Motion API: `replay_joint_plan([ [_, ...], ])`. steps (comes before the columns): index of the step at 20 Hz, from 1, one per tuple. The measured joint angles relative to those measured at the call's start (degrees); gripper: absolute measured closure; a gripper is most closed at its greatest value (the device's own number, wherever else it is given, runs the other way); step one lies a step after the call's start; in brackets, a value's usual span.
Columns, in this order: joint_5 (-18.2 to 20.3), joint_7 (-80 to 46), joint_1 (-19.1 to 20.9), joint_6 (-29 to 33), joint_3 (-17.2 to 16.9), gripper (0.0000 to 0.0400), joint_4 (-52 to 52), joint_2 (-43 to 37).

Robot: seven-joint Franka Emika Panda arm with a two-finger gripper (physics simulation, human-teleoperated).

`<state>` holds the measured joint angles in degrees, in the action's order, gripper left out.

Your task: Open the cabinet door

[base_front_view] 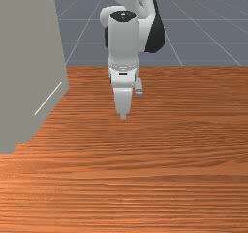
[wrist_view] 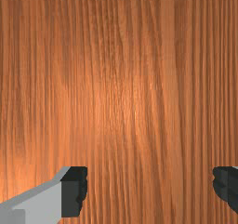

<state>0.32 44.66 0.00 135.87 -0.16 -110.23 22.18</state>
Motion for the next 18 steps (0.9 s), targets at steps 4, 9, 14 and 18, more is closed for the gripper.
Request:
replay_joint_plan([
  [4,-1.58,-3.06,-0.03,-1.97,-1.92,0.0034,-1.17,-0.11],
  [9,4.50,-53.64,-5.40,-11.96,-6.08,0.0346,-10.59,-9.86],
  [14,11.69,-76.76,-4.84,-15.51,-8.54,0.0395,-15.95,-20.37],
  [18,11.27,-79.99,-3.84,-12.61,-8.16,0.0399,-27.28,-37.94],
])
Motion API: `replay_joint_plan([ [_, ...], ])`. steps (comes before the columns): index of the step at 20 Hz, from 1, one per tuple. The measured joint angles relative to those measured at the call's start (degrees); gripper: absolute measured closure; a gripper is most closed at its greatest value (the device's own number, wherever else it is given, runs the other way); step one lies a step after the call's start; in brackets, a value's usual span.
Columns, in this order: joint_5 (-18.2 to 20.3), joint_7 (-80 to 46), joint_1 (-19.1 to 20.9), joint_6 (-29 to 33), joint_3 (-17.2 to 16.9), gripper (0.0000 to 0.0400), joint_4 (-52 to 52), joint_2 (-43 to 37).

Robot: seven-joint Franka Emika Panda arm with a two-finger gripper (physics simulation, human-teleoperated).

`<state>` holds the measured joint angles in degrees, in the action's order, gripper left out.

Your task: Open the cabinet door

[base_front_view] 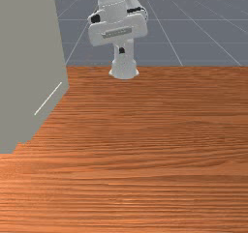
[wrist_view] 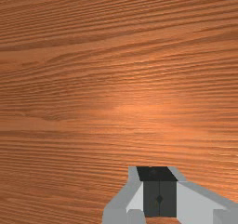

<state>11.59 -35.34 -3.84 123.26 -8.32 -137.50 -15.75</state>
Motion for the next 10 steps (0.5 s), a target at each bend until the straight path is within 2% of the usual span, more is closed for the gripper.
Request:
replay_joint_plan([
  [4,-0.02,-0.70,2.99,6.96,-0.76,0.0400,-11.29,-16.44],
  [6,-0.17,-1.36,5.03,7.94,-1.59,0.0400,-13.87,-21.45],
  [9,-1.96,-2.95,10.24,7.99,-2.74,0.0400,-15.20,-30.88],
  [10,-3.09,-3.27,12.13,7.95,-2.95,0.0243,-15.44,-32.84],
])
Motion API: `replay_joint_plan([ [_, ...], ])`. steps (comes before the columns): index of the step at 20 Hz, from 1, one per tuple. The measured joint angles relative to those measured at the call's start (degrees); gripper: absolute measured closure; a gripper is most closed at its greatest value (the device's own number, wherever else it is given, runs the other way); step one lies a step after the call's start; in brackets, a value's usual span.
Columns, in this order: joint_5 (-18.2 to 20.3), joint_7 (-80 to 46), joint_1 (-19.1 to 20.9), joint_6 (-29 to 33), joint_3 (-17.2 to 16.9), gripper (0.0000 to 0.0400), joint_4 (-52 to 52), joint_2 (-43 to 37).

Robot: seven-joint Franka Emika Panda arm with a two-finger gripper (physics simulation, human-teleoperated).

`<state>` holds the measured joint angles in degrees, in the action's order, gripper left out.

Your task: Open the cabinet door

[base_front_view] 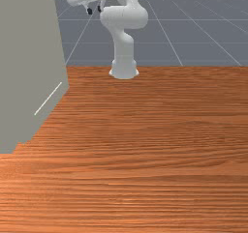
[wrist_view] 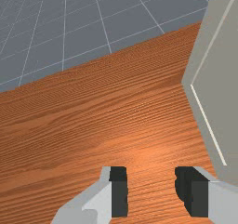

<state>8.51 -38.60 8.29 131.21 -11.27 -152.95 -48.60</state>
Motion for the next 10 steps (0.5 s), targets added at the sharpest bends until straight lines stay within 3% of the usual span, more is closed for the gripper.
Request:
replay_joint_plan([
  [1,-1.33,-0.10,1.76,-0.04,0.01,0.0148,-0.14,-1.78],
  [3,-4.34,0.29,5.45,0.13,-0.22,0.0054,-1.11,-4.72],
  [6,-8.45,0.08,11.03,0.27,-0.38,0.0012,-1.60,-7.74],
  [10,-12.14,-0.05,15.96,0.74,-0.84,0.0002,-1.77,-8.25],
])
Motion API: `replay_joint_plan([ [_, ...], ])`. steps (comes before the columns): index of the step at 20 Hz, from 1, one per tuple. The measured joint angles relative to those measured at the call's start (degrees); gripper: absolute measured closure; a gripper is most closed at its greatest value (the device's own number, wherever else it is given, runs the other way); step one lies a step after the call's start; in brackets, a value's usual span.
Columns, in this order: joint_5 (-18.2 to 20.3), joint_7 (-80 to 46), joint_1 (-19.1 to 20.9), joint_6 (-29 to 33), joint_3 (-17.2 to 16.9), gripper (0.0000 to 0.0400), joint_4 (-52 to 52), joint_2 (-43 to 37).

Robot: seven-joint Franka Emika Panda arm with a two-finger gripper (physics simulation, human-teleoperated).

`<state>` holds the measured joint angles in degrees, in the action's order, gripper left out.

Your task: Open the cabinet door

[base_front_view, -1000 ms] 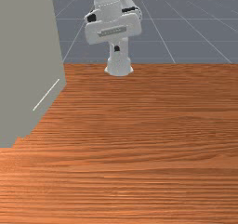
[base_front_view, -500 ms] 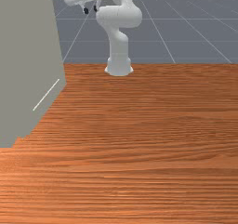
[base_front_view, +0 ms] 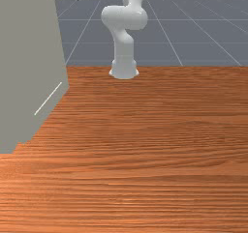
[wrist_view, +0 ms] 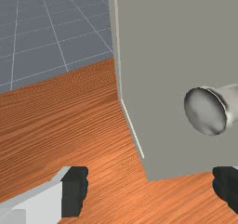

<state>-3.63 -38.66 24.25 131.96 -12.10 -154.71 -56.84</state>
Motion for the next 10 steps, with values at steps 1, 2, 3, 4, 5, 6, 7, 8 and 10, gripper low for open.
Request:
replay_joint_plan([
  [1,-0.14,0.12,0.47,0.26,-0.59,0.0022,0.20,0.31],
  [2,-0.08,0.27,1.02,0.49,-1.41,0.0034,0.56,0.64],
  [3,0.00,0.58,1.49,0.98,-2.39,0.0045,0.97,1.15],
  [4,0.16,0.93,1.78,1.96,-3.39,0.0045,1.32,1.61],
  [5,0.53,1.30,1.92,3.98,-4.47,0.0034,1.43,1.90],
  [6,1.07,1.73,1.89,7.07,-5.67,0.0006,1.39,2.23],
  [7,1.60,2.09,1.84,9.52,-6.70,0.0000,1.46,2.58],
  [8,1.93,2.39,1.82,11.11,-7.42,0.0000,2.08,2.80],
  [10,1.64,3.11,2.04,13.36,-8.10,0.0000,4.18,2.70],
])
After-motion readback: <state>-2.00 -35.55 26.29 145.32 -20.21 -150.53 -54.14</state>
